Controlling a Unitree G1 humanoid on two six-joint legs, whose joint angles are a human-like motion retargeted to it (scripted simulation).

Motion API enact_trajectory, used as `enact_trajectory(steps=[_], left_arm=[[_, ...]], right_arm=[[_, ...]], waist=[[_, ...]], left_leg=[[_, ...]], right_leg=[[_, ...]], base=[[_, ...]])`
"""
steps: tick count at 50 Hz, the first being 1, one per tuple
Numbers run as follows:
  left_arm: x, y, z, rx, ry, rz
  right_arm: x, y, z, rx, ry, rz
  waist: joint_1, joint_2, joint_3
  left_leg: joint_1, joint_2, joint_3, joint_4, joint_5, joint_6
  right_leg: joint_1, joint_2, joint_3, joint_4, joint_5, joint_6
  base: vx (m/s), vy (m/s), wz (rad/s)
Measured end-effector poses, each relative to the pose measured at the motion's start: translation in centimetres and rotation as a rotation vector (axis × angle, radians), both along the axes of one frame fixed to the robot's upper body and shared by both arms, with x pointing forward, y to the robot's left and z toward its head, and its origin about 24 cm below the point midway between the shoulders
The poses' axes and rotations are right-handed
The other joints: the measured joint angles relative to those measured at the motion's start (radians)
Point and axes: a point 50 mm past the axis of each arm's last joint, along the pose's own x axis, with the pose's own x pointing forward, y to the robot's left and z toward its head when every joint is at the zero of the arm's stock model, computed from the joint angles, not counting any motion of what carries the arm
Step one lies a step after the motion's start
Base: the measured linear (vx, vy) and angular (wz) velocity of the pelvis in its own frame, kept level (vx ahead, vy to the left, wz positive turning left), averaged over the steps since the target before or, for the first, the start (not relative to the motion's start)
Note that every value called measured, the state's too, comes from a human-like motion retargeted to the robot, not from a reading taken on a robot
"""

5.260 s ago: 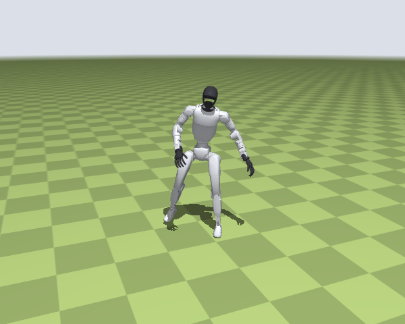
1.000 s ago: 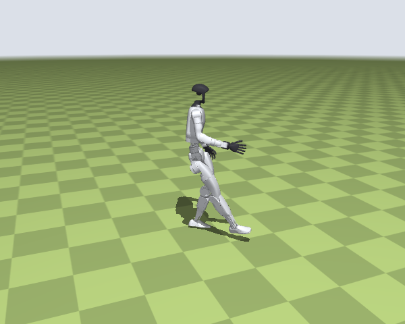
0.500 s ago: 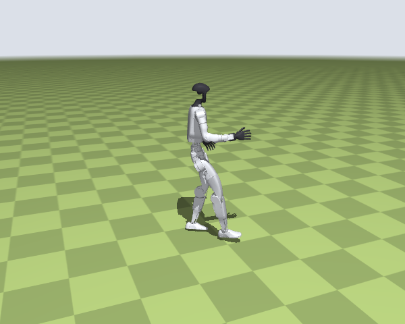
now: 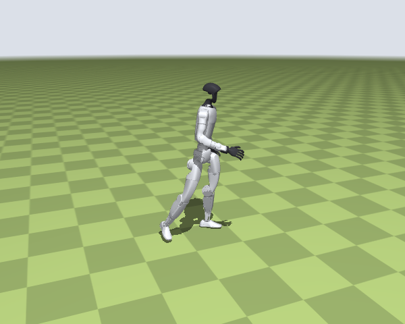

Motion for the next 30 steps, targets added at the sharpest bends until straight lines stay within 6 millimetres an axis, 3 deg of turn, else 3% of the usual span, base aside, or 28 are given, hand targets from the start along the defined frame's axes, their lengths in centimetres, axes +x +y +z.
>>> enact_trajectory(steps=[3,7,10,13,15,18,23,25,27,30], left_arm=[[3.5,0.7,1.0,0.057,-0.128,0.047],[8.5,2.3,2.7,0.113,-0.240,0.063],[11.5,3.4,4.2,0.162,-0.295,0.056],[13.9,3.3,5.7,0.172,-0.414,0.107],[14.5,2.5,6.3,0.148,-0.506,0.137],[13.7,1.1,6.6,0.119,-0.599,0.115],[11.2,-0.5,5.4,0.131,-0.574,0.105],[11.0,-1.4,4.6,0.096,-0.552,0.188],[11.7,-2.1,4.2,0.069,-0.544,0.229],[13.1,-1.3,5.2,0.154,-0.568,0.083]], right_arm=[[-1.8,-0.1,-2.7,-0.007,0.095,-0.035],[-3.9,-0.3,-6.4,-0.033,0.240,-0.098],[-5.0,-1.1,-8.4,-0.071,0.329,-0.155],[-5.0,-3.0,-8.7,-0.121,0.339,-0.211],[-5.1,-4.5,-8.5,-0.137,0.326,-0.245],[-5.6,-5.9,-8.2,-0.110,0.320,-0.301],[-6.1,-7.6,-7.2,-0.038,0.322,-0.311],[-5.1,-8.0,-6.4,-0.018,0.320,-0.283],[-2.8,-7.7,-5.2,-0.026,0.302,-0.229],[2.0,-6.2,-2.0,-0.099,0.182,-0.138]], waist=[[-0.027,-0.036,0.000],[-0.048,-0.079,0.021],[-0.081,-0.096,0.050],[-0.129,-0.103,0.083],[-0.167,-0.095,0.087],[-0.216,-0.083,0.064],[-0.274,-0.064,0.033],[-0.298,-0.035,0.067],[-0.334,-0.009,0.132],[-0.384,-0.009,0.224]], left_leg=[[-0.005,0.018,0.050,-0.007,0.025,-0.004],[0.006,0.062,0.141,0.010,0.040,-0.018],[0.012,0.105,0.205,0.072,0.030,-0.007],[-0.036,0.153,0.174,0.226,-0.040,0.027],[-0.109,0.174,0.059,0.379,-0.110,0.046],[-0.184,0.147,-0.115,0.501,-0.139,0.035],[-0.246,0.107,-0.177,0.630,-0.170,0.045],[-0.278,0.126,-0.179,0.713,-0.197,0.062],[-0.335,0.156,-0.193,0.825,-0.227,0.069],[-0.465,0.218,-0.212,0.983,-0.274,0.064]], right_leg=[[0.026,0.033,-0.052,-0.028,0.020,0.012],[0.070,0.060,-0.179,-0.127,-0.072,0.008],[0.087,0.091,-0.109,-0.196,-0.108,0.014],[0.061,0.096,-0.029,-0.167,-0.146,0.026],[0.039,0.101,0.011,-0.126,-0.170,0.036],[0.047,0.134,0.084,-0.170,-0.153,0.050],[0.012,0.142,0.246,-0.150,-0.193,0.026],[-0.026,0.156,0.313,-0.064,-0.242,-0.015],[-0.089,0.170,0.371,0.097,-0.314,-0.051],[-0.164,0.178,0.429,0.296,-0.415,-0.047]], base=[[-0.13,-0.44,-0.86],[-0.13,-0.51,-1.15],[-0.11,-0.50,-0.99],[-0.05,-0.40,-0.90],[0.04,-0.30,-1.01],[0.13,-0.24,-1.33],[0.20,-0.09,-1.65],[0.16,-0.01,-1.58],[0.12,0.05,-1.32],[0.18,0.10,-0.85]])
